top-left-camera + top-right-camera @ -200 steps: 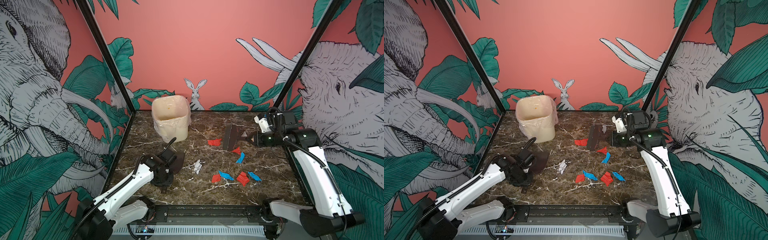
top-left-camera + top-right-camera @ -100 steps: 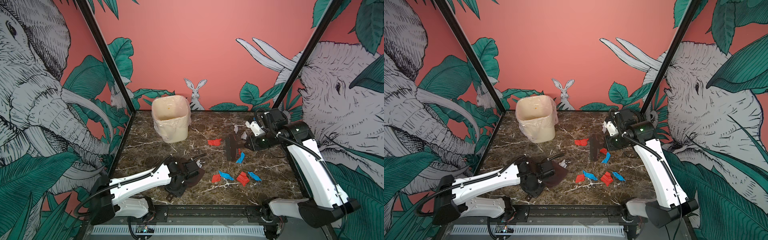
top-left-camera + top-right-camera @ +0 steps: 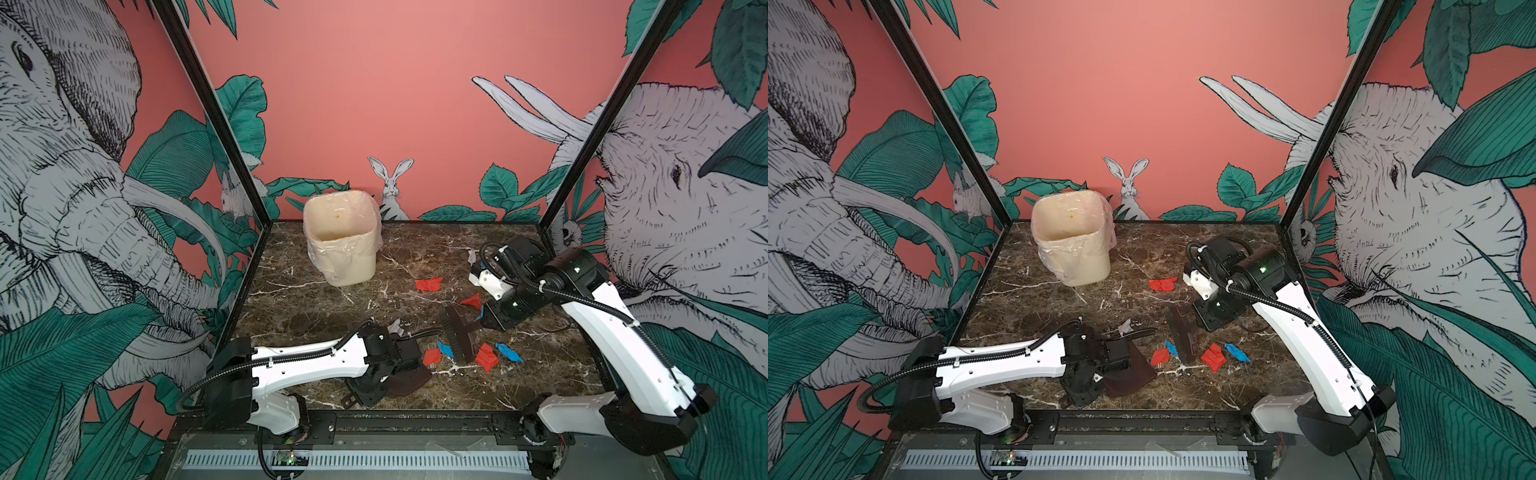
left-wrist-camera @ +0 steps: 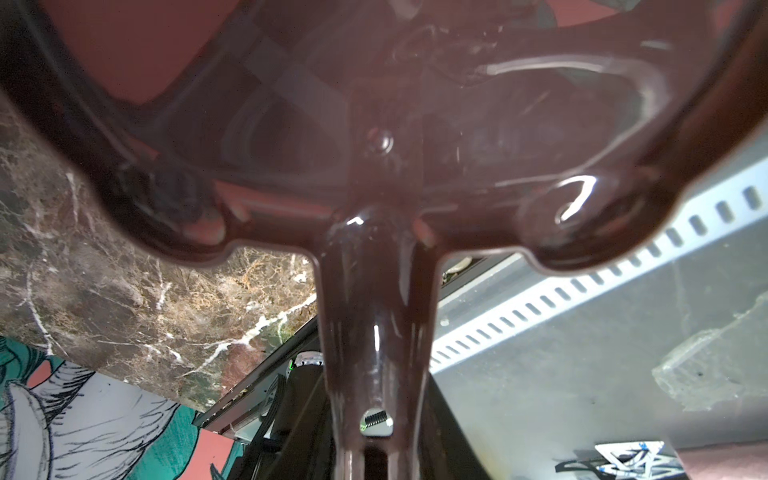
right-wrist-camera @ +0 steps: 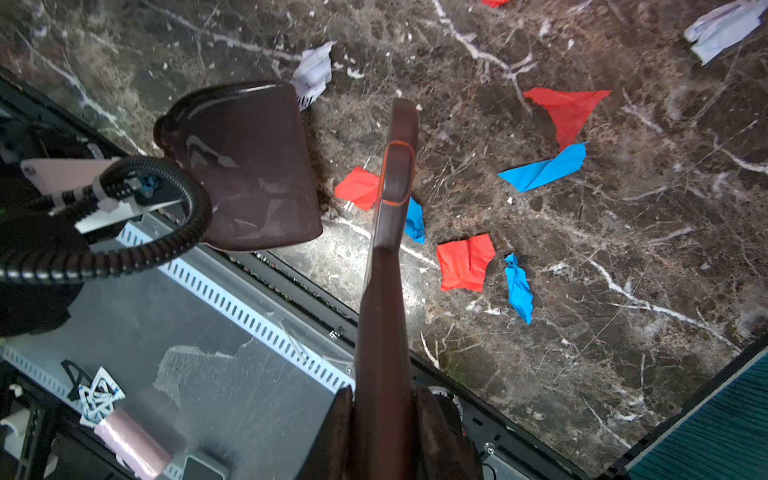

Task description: Sweep away the paper scraps from the table

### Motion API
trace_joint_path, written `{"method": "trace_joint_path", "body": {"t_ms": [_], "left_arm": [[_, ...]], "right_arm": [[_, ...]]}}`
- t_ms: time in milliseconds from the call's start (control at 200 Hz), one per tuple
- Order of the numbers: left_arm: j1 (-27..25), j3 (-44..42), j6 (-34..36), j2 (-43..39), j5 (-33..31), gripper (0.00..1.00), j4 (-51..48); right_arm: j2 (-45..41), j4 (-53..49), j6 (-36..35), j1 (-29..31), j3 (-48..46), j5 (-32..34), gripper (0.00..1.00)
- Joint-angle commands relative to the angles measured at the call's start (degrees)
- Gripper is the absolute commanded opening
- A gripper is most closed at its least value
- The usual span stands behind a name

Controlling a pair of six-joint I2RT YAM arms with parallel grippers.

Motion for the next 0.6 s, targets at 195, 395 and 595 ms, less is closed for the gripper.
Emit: {"method": "trace_joint_path", "body": {"t_ms": [195, 395, 595], "left_arm": [[-2.03, 0.83, 3.48, 2.64, 1.37, 0.00, -0.34], [-2.21, 1.20, 4.58, 3.43, 2.29, 0.00, 0.34], [-2.25, 1.96, 6.21, 4.63, 3.25, 0.00, 1.04]], "right_arm": [[2.25, -4.68, 0.18, 3.88, -2.51, 3.57, 0.00], [4.81, -2.10, -0.12, 4.86, -2.51, 2.47, 0.00], [6.22, -2.93, -0.97, 5.31, -2.06, 6.59, 0.00]]}}
